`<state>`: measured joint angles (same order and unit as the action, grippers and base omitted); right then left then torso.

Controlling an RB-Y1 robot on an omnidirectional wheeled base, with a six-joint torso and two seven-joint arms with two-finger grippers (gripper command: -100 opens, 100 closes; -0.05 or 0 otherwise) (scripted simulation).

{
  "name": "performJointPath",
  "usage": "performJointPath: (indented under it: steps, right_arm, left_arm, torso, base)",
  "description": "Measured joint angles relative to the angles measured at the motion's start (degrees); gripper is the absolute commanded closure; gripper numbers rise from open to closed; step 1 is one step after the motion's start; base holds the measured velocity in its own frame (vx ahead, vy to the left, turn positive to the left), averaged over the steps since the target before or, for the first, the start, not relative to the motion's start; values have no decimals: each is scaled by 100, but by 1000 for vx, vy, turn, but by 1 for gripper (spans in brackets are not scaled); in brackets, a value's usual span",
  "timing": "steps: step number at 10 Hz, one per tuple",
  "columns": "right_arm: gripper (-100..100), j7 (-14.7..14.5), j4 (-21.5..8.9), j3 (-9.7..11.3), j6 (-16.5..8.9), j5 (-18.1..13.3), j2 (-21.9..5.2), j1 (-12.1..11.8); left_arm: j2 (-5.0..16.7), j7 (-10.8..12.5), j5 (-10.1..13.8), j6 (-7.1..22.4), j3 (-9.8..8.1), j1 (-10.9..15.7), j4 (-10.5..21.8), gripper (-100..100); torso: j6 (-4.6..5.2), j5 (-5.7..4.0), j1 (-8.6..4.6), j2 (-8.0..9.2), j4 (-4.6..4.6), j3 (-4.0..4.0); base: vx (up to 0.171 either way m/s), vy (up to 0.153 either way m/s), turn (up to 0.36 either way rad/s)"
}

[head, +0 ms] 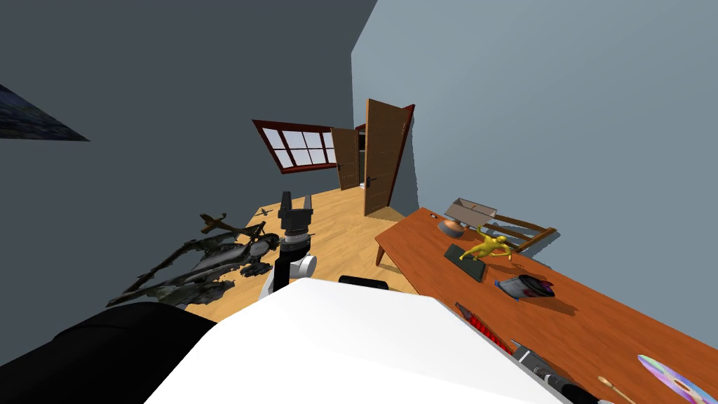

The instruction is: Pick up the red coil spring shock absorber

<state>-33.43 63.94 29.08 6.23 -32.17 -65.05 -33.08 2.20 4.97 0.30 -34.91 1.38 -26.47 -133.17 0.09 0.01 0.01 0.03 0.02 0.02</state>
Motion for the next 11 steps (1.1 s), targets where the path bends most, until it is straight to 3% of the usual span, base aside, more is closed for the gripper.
performJointPath:
  steps: [1, 2, 6, 7, 11]
  right_arm:
    - [0, -15, -16, -4, 17, -5, 3, -1]
    - [-100, -14, -14, -4, 15, -4, 2, -1]
    - [-100, -87, -220, 63, -133, -82, 385, 127]
    - [100, -95, -224, 62, -143, -85, 396, 128]
    - [100, -101, -223, 63, -142, -88, 391, 129]
  left_arm:
    - [0, 0, 0, 0, 0, 0, 0, 0]
    - [0, 0, 0, 0, 0, 0, 0, 0]
    - [0, 0, 0, 0, 0, 0, 0, 0]
    - [0, 0, 0, 0, 0, 0, 0, 0]
    - [0, 0, 0, 0, 0, 0, 0, 0]
  torso:
    - [0, 0, 1, 5, 1, 3]
    - [0, 0, 1, 8, 2, 5]
    - [0, -5, -20, 8, 2, 5]
    - [1, -3, -11, 9, 2, 5]
    - [4, -2, -2, 10, 3, 6]
  base:
    - [0, 0, 0]
    - [4, -32, 68]
    - [5, -48, 54]
    - [0, 0, 0]
    - [0, 0, 0]
